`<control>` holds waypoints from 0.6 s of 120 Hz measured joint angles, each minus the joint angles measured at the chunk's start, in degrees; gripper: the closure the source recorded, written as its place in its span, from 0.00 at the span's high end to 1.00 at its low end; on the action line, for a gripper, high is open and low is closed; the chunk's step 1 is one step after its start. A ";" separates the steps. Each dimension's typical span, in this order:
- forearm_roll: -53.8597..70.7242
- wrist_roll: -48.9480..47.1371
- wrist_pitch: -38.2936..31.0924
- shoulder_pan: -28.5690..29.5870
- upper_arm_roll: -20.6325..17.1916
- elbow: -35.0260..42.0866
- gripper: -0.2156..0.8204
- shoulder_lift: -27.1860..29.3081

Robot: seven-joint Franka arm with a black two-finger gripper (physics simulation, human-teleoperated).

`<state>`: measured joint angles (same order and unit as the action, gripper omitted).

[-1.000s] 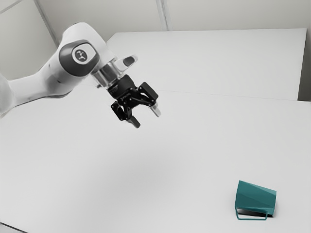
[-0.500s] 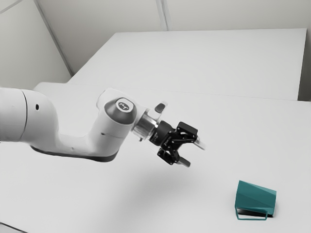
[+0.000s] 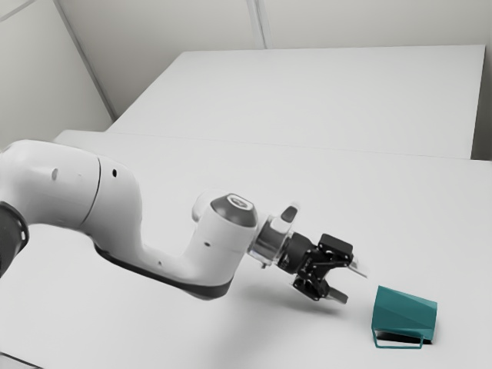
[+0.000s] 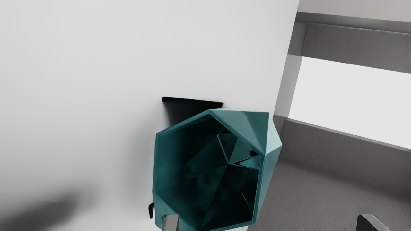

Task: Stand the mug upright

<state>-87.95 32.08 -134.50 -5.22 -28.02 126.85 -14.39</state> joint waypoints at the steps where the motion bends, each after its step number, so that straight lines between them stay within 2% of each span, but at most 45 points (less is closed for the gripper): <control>1: -0.11 0.23 -0.01 -0.13 0.00 -0.13 0.79 -0.16; 56: -2.67 9.39 0.28 -3.95 -0.21 -5.67 0.79 -6.18; 72: -4.15 11.88 0.37 -4.42 -0.46 -6.18 0.74 -7.29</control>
<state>-92.11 43.96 -134.13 -9.64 -28.48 120.67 -21.68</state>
